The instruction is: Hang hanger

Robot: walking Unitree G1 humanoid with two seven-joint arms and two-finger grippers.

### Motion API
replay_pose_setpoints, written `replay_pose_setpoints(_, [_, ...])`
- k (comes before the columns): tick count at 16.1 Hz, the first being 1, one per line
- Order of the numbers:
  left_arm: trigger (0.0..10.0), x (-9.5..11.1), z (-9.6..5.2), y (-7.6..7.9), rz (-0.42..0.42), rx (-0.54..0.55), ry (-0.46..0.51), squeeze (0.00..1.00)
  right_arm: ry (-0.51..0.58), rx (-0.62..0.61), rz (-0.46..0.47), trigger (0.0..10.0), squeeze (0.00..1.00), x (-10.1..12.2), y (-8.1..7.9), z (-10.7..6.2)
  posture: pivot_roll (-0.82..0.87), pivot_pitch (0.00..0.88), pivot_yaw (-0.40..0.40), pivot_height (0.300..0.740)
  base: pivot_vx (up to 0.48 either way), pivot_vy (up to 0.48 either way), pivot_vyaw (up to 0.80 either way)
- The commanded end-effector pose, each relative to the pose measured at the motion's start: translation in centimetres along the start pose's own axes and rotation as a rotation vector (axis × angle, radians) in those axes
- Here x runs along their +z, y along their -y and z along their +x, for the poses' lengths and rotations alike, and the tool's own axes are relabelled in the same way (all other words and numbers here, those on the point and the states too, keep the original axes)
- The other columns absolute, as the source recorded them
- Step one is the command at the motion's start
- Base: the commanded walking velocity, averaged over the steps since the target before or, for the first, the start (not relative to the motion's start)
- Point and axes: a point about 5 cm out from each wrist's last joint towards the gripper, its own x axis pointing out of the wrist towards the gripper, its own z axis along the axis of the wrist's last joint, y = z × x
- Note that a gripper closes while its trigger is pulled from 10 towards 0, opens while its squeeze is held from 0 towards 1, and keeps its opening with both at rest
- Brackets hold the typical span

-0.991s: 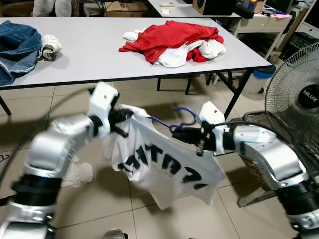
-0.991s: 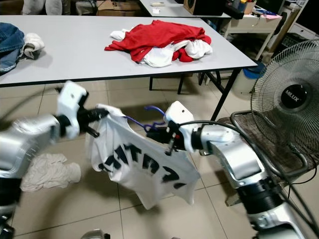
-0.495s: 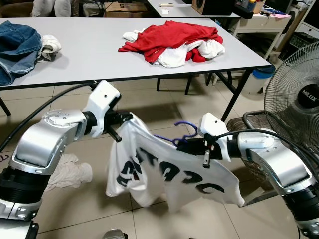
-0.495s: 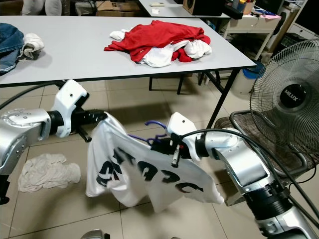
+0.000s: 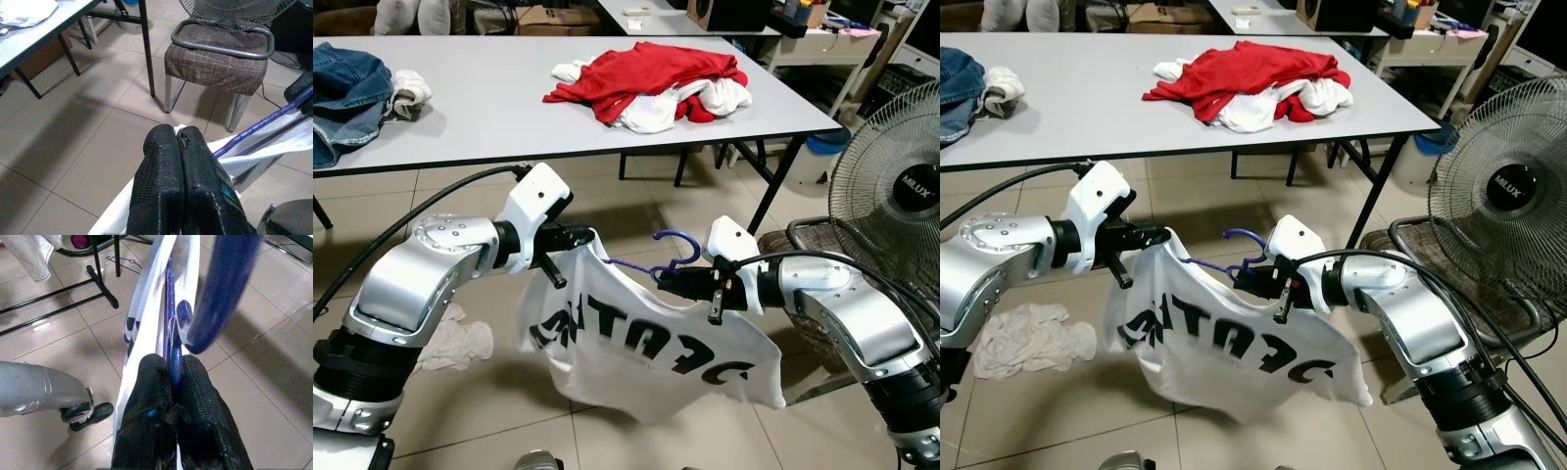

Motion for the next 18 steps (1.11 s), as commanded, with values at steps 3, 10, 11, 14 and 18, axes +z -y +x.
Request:
replay_pose_setpoints(3, [0.0, 1.5, -0.9, -0.7, 0.03, 0.023, 0.034, 0.0, 0.025, -0.032, -0.004, 10.0, 0.0, 0.8, 0.5, -0.2, -0.01, 0.0, -0.059, 0.74, 0.0, 0.0, 0.0])
replay_pose_setpoints(10, [0.0, 1.1, 0.7, 1.4, 0.044, -0.064, 0.008, 0.0, 0.1, -0.014, -0.011, 10.0, 0.0, 2.0, 0.2, 0.3, -0.01, 0.0, -0.051, 0.74, 0.0, 0.0, 0.0])
replay_pose_setpoints(11, [0.0, 1.2, 0.5, 1.3, 0.046, -0.057, 0.005, 0.0, 0.097, -0.025, -0.011, 10.0, 0.0, 1.9, 0.4, 0.2, -0.01, 0.0, -0.051, 0.74, 0.0, 0.0, 0.0])
replay_pose_setpoints(14, [0.8, 1.6, -0.1, 0.8, 0.051, -0.039, 0.005, 0.0, 0.099, -0.041, -0.009, 10.0, 0.0, 1.9, 0.7, 0.1, -0.01, 0.0, -0.049, 0.74, 0.0, 0.0, 0.0])
replay_pose_setpoints(18, [10.0, 2.3, 0.2, 1.4, 0.01, -0.064, 0.061, 1.0, 0.11, -0.043, -0.015, 10.0, 0.0, 2.2, 0.8, 0.3, 0.0, 0.0, -0.05, 0.74, 0.0, 0.0, 0.0])
